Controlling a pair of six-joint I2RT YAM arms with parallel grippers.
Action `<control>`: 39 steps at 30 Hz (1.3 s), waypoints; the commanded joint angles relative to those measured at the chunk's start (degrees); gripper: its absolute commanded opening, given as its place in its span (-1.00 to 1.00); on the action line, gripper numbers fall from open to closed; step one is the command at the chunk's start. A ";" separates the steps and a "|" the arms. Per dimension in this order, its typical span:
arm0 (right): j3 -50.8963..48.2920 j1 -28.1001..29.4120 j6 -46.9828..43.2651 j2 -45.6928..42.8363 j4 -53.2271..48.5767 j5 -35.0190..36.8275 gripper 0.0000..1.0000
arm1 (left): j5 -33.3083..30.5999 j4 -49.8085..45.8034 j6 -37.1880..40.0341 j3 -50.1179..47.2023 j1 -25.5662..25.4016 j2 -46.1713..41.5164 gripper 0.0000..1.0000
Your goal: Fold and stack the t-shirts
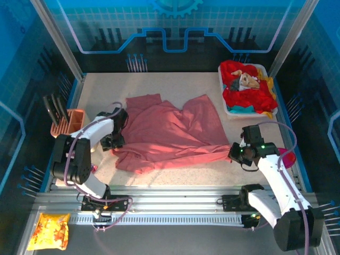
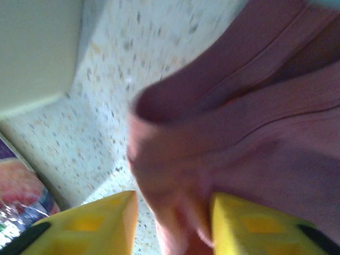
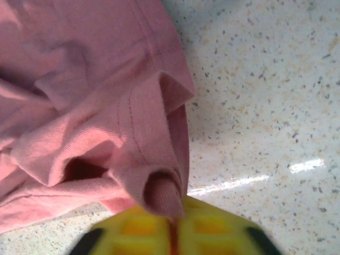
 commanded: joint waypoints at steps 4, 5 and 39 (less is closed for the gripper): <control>2.44 2.24 -0.81 -0.88 -0.74 1.57 0.59 | 5.10 -2.92 0.79 2.76 1.04 -4.99 0.69; 3.91 2.69 -2.11 -0.50 -0.39 0.69 0.70 | 8.33 -2.53 1.59 4.26 1.00 -6.56 0.75; 74.28 12.12 -25.71 71.53 10.92 11.45 0.46 | 18.73 20.34 12.97 30.52 0.30 13.04 0.69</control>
